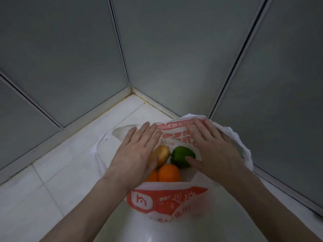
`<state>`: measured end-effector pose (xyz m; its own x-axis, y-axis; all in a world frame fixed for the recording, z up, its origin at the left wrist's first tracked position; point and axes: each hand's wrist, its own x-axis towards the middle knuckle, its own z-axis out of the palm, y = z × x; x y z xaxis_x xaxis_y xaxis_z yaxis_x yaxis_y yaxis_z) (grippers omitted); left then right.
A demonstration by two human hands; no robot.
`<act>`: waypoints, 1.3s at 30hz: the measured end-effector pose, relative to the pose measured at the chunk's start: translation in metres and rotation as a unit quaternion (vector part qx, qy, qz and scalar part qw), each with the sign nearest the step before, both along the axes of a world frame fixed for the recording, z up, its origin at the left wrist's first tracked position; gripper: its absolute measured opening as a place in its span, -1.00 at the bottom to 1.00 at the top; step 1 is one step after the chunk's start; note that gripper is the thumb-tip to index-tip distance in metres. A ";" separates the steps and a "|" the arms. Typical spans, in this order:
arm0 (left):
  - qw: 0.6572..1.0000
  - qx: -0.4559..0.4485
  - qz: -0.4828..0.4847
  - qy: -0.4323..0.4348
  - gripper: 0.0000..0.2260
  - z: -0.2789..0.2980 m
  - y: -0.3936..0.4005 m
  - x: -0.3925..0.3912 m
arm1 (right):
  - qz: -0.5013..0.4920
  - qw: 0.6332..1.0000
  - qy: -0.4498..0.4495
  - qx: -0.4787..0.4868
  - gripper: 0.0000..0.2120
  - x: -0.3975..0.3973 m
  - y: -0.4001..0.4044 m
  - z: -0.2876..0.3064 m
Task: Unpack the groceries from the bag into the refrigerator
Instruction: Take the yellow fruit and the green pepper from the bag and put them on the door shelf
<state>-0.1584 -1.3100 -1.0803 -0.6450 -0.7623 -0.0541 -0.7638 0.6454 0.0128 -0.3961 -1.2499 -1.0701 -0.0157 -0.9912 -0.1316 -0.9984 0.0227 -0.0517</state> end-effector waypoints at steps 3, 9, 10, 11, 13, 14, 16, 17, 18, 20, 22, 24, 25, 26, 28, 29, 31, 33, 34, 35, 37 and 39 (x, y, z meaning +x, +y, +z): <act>0.999 -0.016 0.020 -0.035 -0.31 -0.005 -0.014 -0.002 | -0.004 1.000 0.003 -0.005 -0.07 -0.002 -0.010 -0.004; 0.999 -0.022 0.043 -0.023 -0.31 0.004 -0.021 -0.011 | 0.007 0.999 -0.034 -0.031 -0.23 0.013 -0.017 0.000; 0.999 -0.013 0.037 -0.021 -0.33 0.004 -0.018 -0.013 | 0.010 0.998 -0.053 -0.020 -0.27 0.017 -0.016 -0.001; 0.999 0.001 0.031 -0.018 -0.36 0.004 -0.015 -0.017 | 0.013 0.997 -0.071 -0.006 -0.31 0.020 -0.016 -0.002; 0.999 0.028 0.024 -0.010 -0.39 0.007 -0.010 -0.024 | 0.025 0.995 -0.091 0.017 -0.37 0.026 -0.016 -0.007; 0.999 0.036 0.018 -0.009 -0.41 0.007 -0.008 -0.028 | 0.029 0.995 -0.093 0.025 -0.39 0.029 -0.016 -0.010; 0.999 0.044 0.007 -0.016 -0.46 0.002 -0.007 -0.035 | 0.029 0.995 -0.075 0.053 -0.43 0.031 -0.016 -0.014; 0.999 0.046 0.004 -0.019 -0.50 -0.002 -0.007 -0.039 | 0.027 0.995 -0.063 0.067 -0.45 0.031 -0.016 -0.017; 0.999 0.045 0.004 -0.026 -0.54 -0.007 -0.008 -0.043 | 0.024 0.995 -0.053 0.076 -0.46 0.031 -0.017 -0.020; 0.997 0.048 0.008 -0.057 -0.61 -0.021 -0.010 -0.051 | 0.017 0.995 -0.036 0.089 -0.52 0.031 -0.019 -0.029; 0.993 0.064 0.023 -0.098 -0.65 -0.032 -0.010 -0.060 | 0.005 0.994 -0.022 0.107 -0.60 0.029 -0.023 -0.038; 0.988 0.078 0.048 -0.122 -0.67 -0.041 -0.011 -0.068 | 0.003 0.992 -0.010 0.124 -0.63 0.029 -0.027 -0.046; 0.986 0.080 0.061 -0.130 -0.68 -0.044 -0.012 -0.072 | 0.007 0.992 -0.003 0.126 -0.63 0.030 -0.030 -0.049; 0.985 0.082 0.074 -0.136 -0.69 -0.047 -0.014 -0.075 | 0.010 0.992 0.003 0.126 -0.64 0.031 -0.032 -0.052; 0.982 0.080 0.095 -0.142 -0.68 -0.054 -0.017 -0.078 | 0.009 0.992 0.009 0.127 -0.63 0.032 -0.036 -0.058; 0.981 0.080 0.104 -0.141 -0.68 -0.057 -0.018 -0.079 | 0.007 0.992 0.010 0.129 -0.61 0.032 -0.037 -0.061; 0.980 0.084 0.116 -0.136 -0.68 -0.062 -0.019 -0.081 | -0.002 0.991 0.010 0.130 -0.56 0.033 -0.038 -0.066; 0.980 0.079 0.121 -0.134 -0.66 -0.067 -0.020 -0.083 | -0.012 0.992 0.011 0.125 -0.49 0.033 -0.040 -0.070; 0.981 0.075 0.122 -0.134 -0.65 -0.068 -0.021 -0.084 | -0.014 0.992 0.010 0.124 -0.46 0.032 -0.040 -0.071; 0.980 0.074 0.126 -0.132 -0.64 -0.068 -0.023 -0.084 | -0.017 0.992 0.008 0.125 -0.45 0.032 -0.041 -0.071; 0.980 0.079 0.134 -0.122 -0.65 -0.068 -0.026 -0.083 | -0.021 0.991 0.005 0.132 -0.42 0.032 -0.043 -0.071; 0.981 0.088 0.138 -0.107 -0.66 -0.070 -0.026 -0.082 | -0.023 0.991 0.002 0.131 -0.38 0.031 -0.042 -0.070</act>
<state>-0.2399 -1.3360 -1.1505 -0.3740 -0.8730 -0.3130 -0.9067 0.4151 -0.0742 -0.3656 -1.2923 -1.1402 -0.0607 -0.9216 -0.3833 -0.9962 0.0801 -0.0348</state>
